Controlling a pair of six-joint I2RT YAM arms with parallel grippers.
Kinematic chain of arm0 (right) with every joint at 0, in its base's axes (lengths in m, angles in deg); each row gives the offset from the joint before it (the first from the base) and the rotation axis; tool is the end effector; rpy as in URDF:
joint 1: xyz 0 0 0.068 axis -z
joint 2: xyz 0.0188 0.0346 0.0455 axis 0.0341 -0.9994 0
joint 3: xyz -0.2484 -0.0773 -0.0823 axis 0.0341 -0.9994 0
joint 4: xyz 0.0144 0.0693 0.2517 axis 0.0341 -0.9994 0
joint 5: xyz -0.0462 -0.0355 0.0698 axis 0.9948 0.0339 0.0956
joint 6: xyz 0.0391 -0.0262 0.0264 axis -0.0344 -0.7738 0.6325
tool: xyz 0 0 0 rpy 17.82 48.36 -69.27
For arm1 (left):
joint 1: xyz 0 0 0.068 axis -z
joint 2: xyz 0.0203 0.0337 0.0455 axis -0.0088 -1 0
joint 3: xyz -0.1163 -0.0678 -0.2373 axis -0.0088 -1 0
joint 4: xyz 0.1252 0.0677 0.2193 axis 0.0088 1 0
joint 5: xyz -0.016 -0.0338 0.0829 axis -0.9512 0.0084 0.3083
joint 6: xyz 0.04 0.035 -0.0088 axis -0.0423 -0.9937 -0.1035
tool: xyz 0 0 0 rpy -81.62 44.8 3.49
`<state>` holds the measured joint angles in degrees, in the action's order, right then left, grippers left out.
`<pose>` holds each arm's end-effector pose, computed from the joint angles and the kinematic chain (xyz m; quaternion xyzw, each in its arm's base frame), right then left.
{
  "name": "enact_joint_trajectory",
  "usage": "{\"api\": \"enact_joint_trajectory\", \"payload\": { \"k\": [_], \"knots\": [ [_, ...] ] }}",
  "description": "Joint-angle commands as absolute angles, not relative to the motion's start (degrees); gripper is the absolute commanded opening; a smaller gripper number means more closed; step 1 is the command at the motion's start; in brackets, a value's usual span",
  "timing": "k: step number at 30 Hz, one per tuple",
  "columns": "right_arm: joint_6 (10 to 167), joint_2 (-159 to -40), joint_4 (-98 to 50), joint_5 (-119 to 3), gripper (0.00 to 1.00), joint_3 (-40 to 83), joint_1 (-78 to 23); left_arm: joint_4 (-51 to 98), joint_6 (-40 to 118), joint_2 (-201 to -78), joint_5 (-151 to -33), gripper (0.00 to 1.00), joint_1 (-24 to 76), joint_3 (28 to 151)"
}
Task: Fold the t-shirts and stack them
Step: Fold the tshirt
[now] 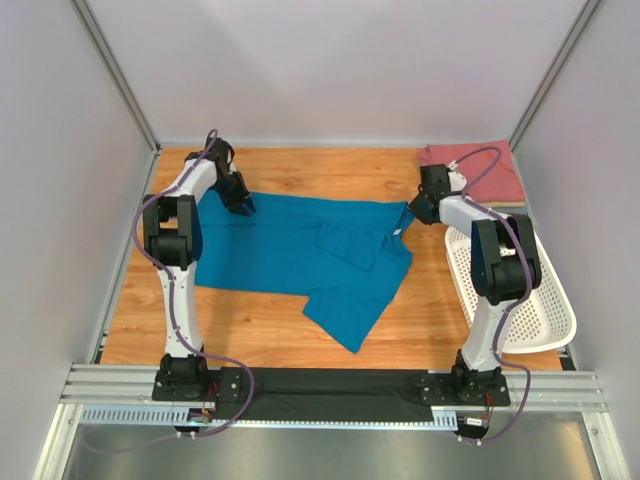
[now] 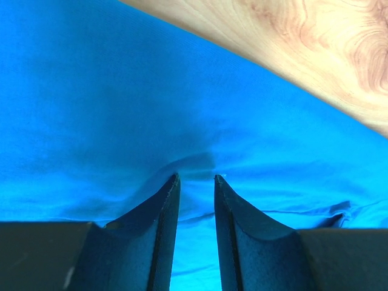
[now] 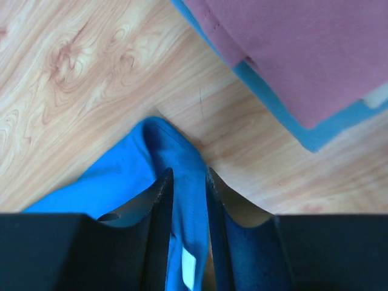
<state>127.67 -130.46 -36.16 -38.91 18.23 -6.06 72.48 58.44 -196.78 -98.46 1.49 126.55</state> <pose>0.4094 0.0504 0.1602 0.3359 0.8819 0.0575 0.3257 0.4831 -0.0259 0.1619 -0.2273 0.9512 -0.1687 0.1232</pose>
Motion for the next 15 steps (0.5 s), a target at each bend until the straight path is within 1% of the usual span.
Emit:
{"api": "enact_joint_trajectory", "payload": {
  "k": [1,2,3,5,6,8,11,15],
  "knots": [
    [124.9,-125.5,-39.4,-39.7,0.29,22.4,-5.7,73.4,55.8,-194.5,-97.8,0.37,0.6,128.4],
    [124.2,-126.0,-39.7,-40.9,0.27,23.2,-5.6,73.4,55.8,-193.9,-97.7,0.37,0.6,128.1],
    [123.7,-126.6,-39.8,-41.8,0.24,24.0,-5.7,73.4,55.9,-193.8,-97.8,0.37,0.6,128.0],
    [122.9,-128.0,-39.0,-44.4,0.20,25.4,-5.7,73.5,55.8,-194.3,-97.4,0.37,0.6,127.9],
    [122.7,-128.6,-38.3,-45.3,0.15,25.6,-5.7,73.6,55.9,-194.6,-97.2,0.37,0.6,128.0],
    [122.7,-130.0,-35.2,-48.2,0.09,25.6,-5.9,74.1,55.7,-196.0,-96.8,0.38,0.5,128.3],
    [123.3,-132.4,-33.3,-51.6,0.07,26.5,-6.0,74.0,55.7,-198.0,-96.6,0.37,0.5,128.8],
    [123.8,-137.2,-34.1,-50.6,0.05,27.5,-5.9,73.9,56.0,-199.7,-95.8,0.37,0.5,129.6]
  ]
}}
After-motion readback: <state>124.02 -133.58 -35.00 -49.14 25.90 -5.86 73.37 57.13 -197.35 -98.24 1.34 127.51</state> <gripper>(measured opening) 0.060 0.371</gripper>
